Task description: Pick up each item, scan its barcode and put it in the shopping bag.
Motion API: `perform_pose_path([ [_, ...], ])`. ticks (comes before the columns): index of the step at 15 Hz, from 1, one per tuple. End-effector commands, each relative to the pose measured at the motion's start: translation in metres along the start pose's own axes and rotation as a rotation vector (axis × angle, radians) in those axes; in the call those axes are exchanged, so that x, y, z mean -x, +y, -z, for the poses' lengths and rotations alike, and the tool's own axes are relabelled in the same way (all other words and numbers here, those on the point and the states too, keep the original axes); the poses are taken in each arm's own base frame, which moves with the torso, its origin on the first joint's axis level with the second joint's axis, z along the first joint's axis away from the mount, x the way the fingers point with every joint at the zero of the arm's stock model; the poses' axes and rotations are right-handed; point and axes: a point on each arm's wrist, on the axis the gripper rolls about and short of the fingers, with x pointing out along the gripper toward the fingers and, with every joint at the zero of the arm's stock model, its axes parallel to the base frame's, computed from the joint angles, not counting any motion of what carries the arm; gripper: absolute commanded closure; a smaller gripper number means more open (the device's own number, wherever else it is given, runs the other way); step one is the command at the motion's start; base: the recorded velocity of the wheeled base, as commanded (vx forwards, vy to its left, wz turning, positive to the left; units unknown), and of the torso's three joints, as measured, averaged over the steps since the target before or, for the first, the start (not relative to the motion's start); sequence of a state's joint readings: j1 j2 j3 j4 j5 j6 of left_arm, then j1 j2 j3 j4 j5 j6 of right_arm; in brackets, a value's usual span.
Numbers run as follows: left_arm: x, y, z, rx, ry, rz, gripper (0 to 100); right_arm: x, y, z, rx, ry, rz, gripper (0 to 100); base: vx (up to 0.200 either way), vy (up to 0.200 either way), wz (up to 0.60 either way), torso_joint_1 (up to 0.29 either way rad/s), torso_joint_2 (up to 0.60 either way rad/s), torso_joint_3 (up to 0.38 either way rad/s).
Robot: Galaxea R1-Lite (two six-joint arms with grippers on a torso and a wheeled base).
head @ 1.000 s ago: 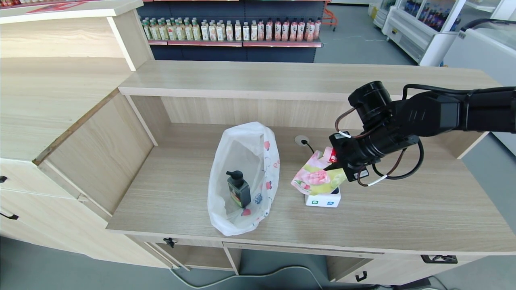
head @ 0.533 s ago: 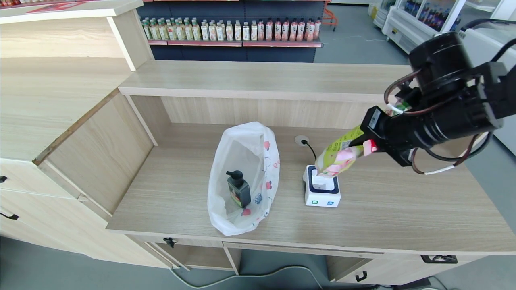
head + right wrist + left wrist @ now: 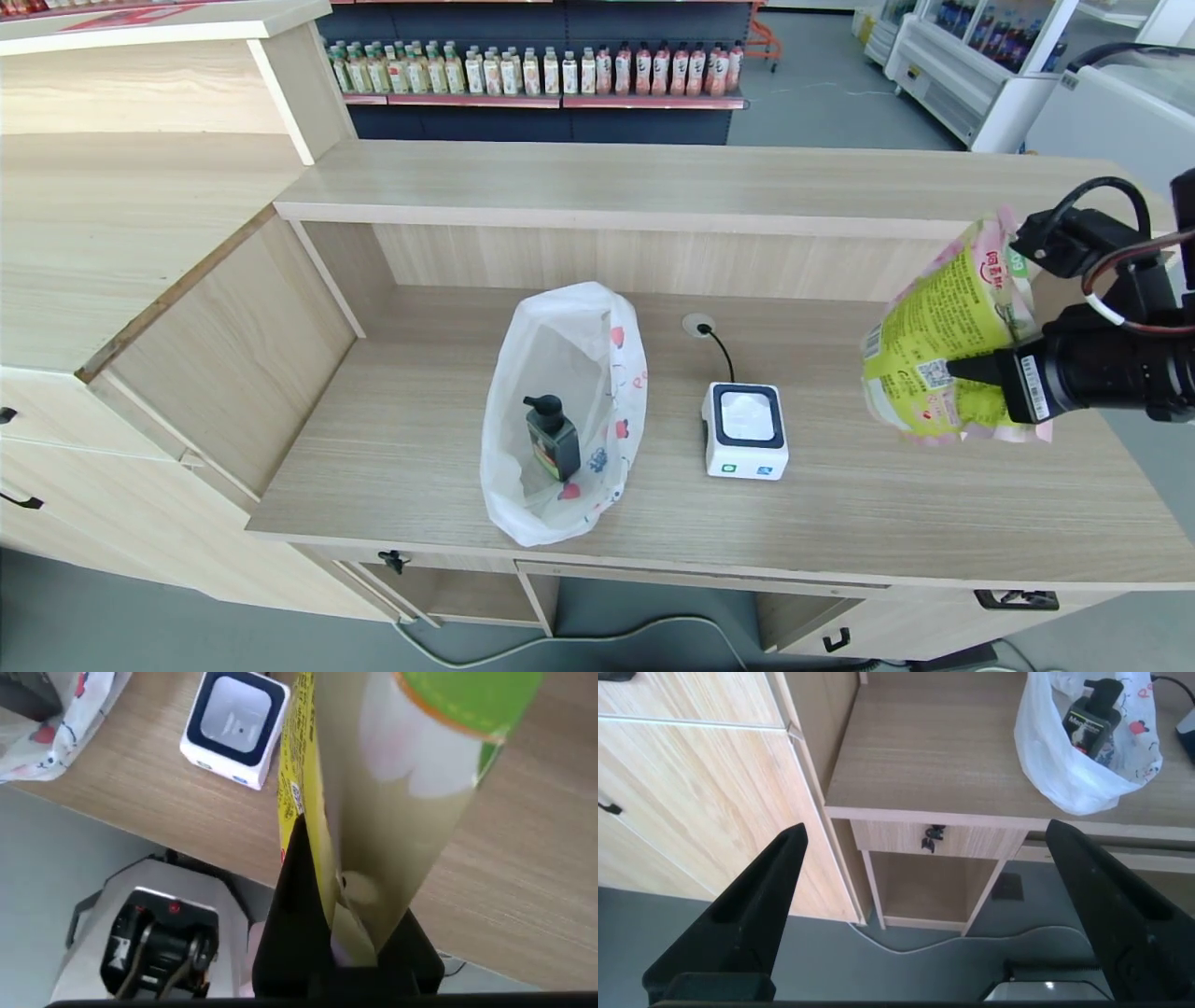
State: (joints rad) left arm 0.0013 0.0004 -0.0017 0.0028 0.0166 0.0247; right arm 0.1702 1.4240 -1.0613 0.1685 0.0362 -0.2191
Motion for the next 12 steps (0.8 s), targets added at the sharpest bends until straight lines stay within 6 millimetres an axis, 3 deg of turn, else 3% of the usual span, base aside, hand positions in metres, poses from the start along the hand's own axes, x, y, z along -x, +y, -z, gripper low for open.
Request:
perform_pose_path([
  [1,0.0,0.0,0.0,-0.001,0.0,-0.001,0,0.007,-0.001,0.004,-0.006,-0.009,-0.007,100,0.0,0.0,0.0,0.0,0.0,0.0],
  [8,0.0,0.0,0.0,0.0,0.0,-0.001,0,0.015,0.0,-0.003,-0.103,-0.082,-0.171,100,0.0,0.2,0.0,0.005,0.0,0.002],
  [12,0.0,0.0,0.0,0.011,0.0,-0.002,0,-0.003,-0.006,-0.02,-0.105,-0.094,-0.185,100,0.0,0.0,0.0,0.0,0.0,0.0],
])
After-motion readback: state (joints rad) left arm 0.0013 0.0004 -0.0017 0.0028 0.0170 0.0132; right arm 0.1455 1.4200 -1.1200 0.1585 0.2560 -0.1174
